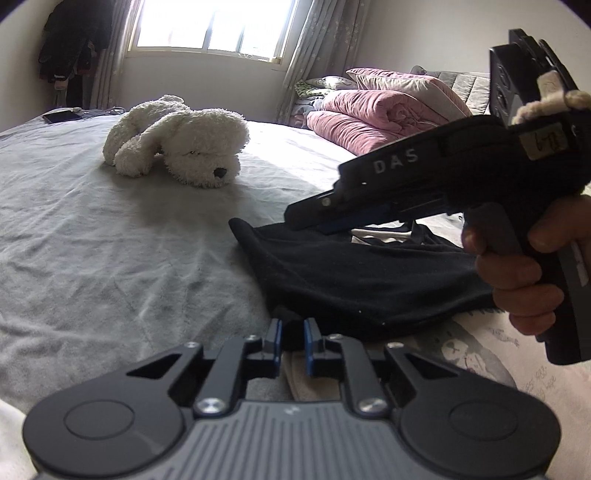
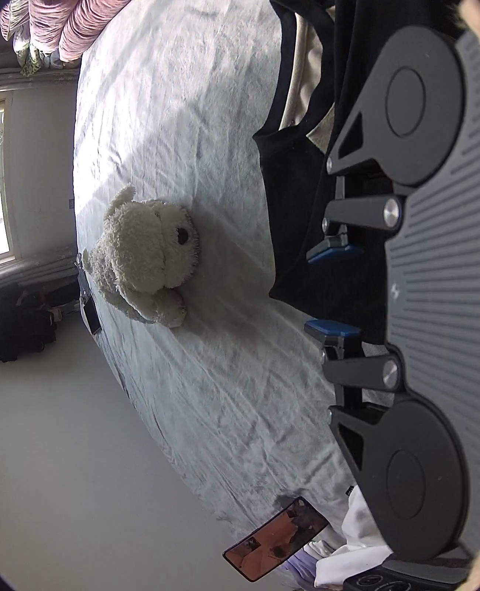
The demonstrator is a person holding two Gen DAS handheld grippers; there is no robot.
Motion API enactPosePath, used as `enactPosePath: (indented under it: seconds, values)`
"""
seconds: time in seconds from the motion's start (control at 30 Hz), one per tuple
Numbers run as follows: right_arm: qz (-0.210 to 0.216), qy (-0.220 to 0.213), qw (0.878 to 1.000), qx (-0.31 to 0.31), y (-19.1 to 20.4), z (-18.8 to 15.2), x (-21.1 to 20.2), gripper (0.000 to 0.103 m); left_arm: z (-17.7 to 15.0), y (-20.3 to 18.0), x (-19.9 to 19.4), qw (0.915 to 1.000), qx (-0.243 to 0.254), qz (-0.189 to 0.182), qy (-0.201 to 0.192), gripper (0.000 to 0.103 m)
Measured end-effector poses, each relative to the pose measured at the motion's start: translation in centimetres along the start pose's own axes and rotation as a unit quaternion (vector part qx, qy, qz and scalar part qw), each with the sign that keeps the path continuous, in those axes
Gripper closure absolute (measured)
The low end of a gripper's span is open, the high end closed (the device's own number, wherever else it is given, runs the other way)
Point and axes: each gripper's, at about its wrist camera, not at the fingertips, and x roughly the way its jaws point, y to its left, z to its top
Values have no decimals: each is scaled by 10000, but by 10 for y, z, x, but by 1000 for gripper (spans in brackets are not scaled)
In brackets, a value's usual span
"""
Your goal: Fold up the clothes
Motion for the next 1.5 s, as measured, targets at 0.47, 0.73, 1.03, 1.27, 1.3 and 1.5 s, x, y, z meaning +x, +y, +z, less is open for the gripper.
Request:
enactPosePath:
  seconds: [0.47, 0.73, 1.03, 1.27, 1.3, 1.5]
  values:
    - [-902, -171, 9951, -375, 27, 6, 60, 99, 1, 13, -9, 9987, -477, -55, 191, 96]
    - [-667, -221, 9973, -202, 22, 1, 61, 78, 1, 24, -12, 9965, -750, -116, 357, 99]
    - [-916, -666, 9927, -425, -22, 0, -18, 57, 20, 13, -14, 9940, -1057, -165, -214, 86]
    - [-1402, -256, 9873, -707, -70, -25, -42, 62, 22, -31, 11, 9981, -506, -318, -150, 75]
    - [-1454, -188, 9864, -739, -77, -29, -44, 62, 22, -35, 16, 9985, -439, -316, -128, 75]
    - [-1575, -11, 9824, -1000, -97, -39, -43, 63, 17, -44, 43, 9986, -372, -308, 235, 73]
